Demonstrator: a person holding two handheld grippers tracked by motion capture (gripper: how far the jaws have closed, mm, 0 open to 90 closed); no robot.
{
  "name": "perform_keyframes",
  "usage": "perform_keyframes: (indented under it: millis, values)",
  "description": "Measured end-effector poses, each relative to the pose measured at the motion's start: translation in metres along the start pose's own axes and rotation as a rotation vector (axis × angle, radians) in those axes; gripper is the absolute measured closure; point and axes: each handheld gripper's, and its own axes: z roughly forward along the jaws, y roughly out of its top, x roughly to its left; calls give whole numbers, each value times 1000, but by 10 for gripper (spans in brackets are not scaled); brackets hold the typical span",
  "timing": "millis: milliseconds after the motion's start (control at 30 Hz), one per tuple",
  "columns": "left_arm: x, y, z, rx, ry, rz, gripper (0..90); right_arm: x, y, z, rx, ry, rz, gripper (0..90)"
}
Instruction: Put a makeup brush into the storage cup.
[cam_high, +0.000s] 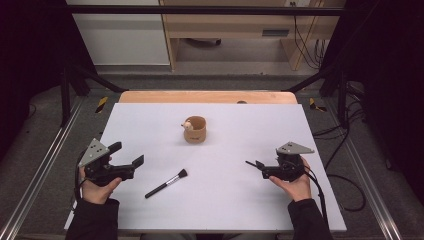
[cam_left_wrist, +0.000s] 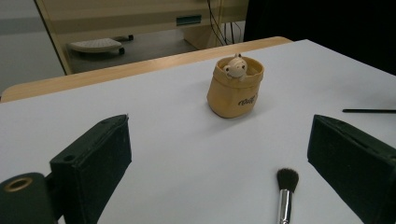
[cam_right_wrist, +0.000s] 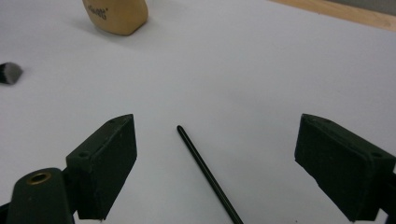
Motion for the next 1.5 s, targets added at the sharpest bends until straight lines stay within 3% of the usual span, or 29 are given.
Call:
perform_keyframes:
  millis: [233,433,567,667,767,1033,1167,1433,1500]
  values:
    - [-1,0,0,1,-2,5,56,3,-6,18,96,-9,-12,165]
    - [-1,0,1,8,-2,11,56,2,-9,25,138,-11,-27,185]
    - [-1,0,0,7,-3,10,56,0,-14,31,169,-5,-2,237]
    - [-1,0,1,4,-4,6,56,-2,-16,33,190,-27,-25,282]
    - [-1,0,1,7,-4,8,56,-1,-18,37,213,-6,-29,353]
    - [-2,-1,1,7,-6,6,57,1,-21,43,243,-4,-68,474]
    - [-1,-1,1,8,-5,8,57,2,-20,43,254,25,-26,545]
    - [-3,-1,2,15,-7,15,57,1,-20,43,256,19,-36,674]
    - [-2,-1,2,16,-7,16,56,2,-20,42,260,13,-20,713]
